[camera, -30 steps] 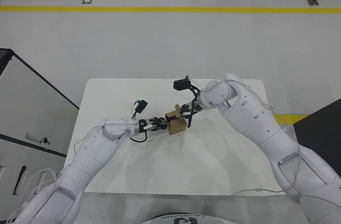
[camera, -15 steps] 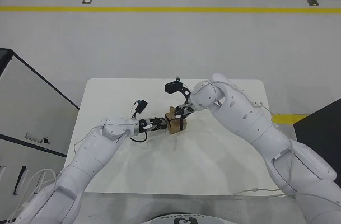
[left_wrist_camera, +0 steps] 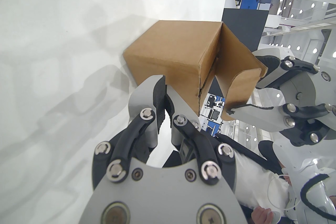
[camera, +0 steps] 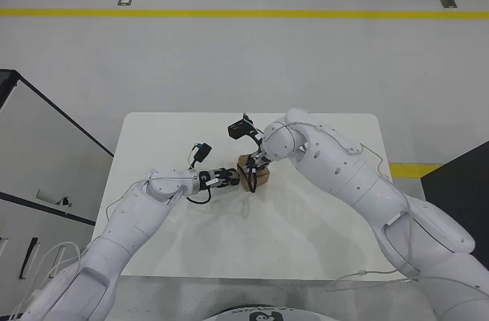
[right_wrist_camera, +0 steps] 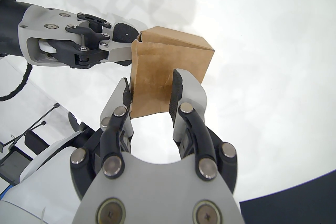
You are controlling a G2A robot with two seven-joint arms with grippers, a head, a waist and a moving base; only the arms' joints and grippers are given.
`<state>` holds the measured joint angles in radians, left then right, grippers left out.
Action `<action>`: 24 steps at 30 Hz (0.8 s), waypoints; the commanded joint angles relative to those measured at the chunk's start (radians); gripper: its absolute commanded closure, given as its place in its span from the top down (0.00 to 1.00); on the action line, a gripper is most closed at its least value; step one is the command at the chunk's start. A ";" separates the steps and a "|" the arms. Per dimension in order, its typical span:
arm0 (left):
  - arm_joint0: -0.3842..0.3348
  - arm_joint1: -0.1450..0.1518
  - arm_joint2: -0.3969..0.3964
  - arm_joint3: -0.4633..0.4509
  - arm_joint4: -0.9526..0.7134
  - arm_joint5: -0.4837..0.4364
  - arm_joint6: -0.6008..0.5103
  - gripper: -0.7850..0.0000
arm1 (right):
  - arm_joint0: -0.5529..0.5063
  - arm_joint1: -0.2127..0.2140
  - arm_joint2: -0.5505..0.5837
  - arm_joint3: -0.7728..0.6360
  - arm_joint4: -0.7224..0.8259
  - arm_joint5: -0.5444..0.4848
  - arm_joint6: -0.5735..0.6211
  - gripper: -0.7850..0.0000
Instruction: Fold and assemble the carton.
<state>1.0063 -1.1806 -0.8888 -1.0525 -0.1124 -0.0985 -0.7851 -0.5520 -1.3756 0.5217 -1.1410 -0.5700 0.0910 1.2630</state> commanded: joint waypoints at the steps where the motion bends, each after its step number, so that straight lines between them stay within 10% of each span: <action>1: 0.000 0.000 0.000 0.000 0.000 0.000 0.000 0.00 | 0.001 -0.003 -0.001 0.002 -0.005 0.001 -0.001 0.38; 24: 0.000 0.000 0.000 0.000 0.000 0.000 0.000 0.00 | 0.008 -0.040 -0.019 0.030 -0.094 0.010 0.010 0.14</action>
<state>1.0063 -1.1806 -0.8888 -1.0525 -0.1124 -0.0985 -0.7851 -0.5443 -1.4136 0.5027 -1.1137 -0.6629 0.1021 1.2721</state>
